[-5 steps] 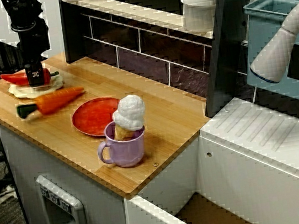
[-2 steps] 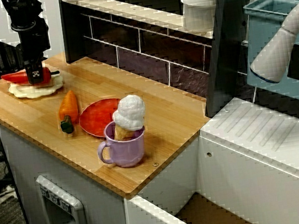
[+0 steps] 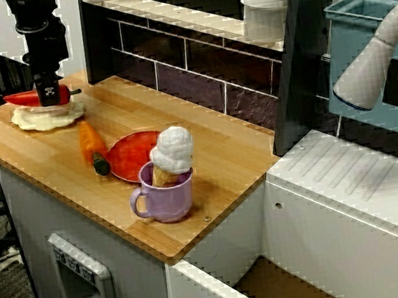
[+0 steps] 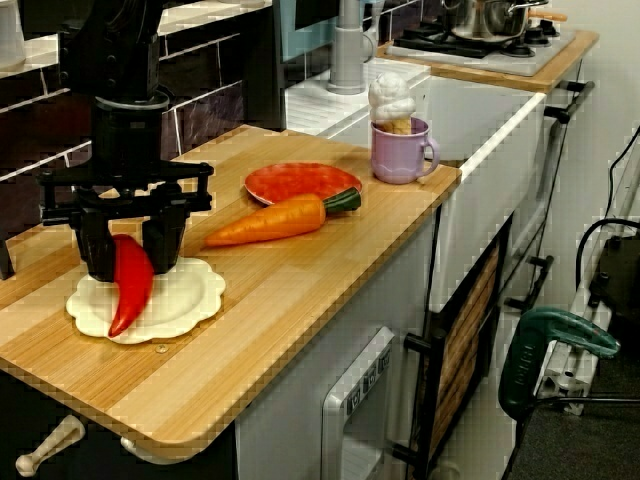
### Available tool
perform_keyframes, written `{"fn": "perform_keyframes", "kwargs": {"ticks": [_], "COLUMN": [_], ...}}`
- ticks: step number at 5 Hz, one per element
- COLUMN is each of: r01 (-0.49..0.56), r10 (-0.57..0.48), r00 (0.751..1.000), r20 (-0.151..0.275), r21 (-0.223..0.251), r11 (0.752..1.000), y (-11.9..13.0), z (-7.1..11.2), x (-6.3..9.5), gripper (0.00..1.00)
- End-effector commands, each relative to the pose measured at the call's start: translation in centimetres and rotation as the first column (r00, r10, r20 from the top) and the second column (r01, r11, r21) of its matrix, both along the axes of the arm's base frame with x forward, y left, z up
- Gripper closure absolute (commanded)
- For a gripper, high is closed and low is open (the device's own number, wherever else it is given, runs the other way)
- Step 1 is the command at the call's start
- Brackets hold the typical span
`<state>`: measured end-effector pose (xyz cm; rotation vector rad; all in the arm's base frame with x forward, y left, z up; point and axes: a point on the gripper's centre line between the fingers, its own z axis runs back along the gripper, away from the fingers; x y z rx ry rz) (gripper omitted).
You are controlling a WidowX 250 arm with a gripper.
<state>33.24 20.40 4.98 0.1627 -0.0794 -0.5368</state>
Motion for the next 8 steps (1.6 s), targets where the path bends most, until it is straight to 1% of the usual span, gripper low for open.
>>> {"fn": "perform_keyframes", "kwargs": {"ticks": [1,2,3,4,5,6,7,8], "r01": [0.083,0.118,0.148,0.162,0.186,0.189,0.186,0.185], "r10": [-0.081,-0.115,-0.144,-0.158,-0.182,-0.183,-0.180,-0.178], "r00": [0.995,0.992,0.988,0.986,0.981,0.981,0.982,0.982], "r20": [0.061,0.051,0.050,0.060,0.062,0.056,0.055,0.066], "r21": [-0.030,-0.062,-0.086,-0.086,-0.084,-0.116,-0.133,-0.119], "r11": [0.996,0.991,0.985,0.983,0.979,0.975,0.973,0.976], "y": [-3.7,-6.2,-8.6,-10.2,-12.7,-14.6,-16.3,-17.8], "z": [5.4,6.4,7.5,7.6,7.3,7.2,7.3,7.1], "x": [-0.1,-0.5,-1.1,-1.7,-2.3,-2.5,-2.5,-2.3], "gripper": [1.00,1.00,1.00,1.00,1.00,1.00,1.00,1.00]}}
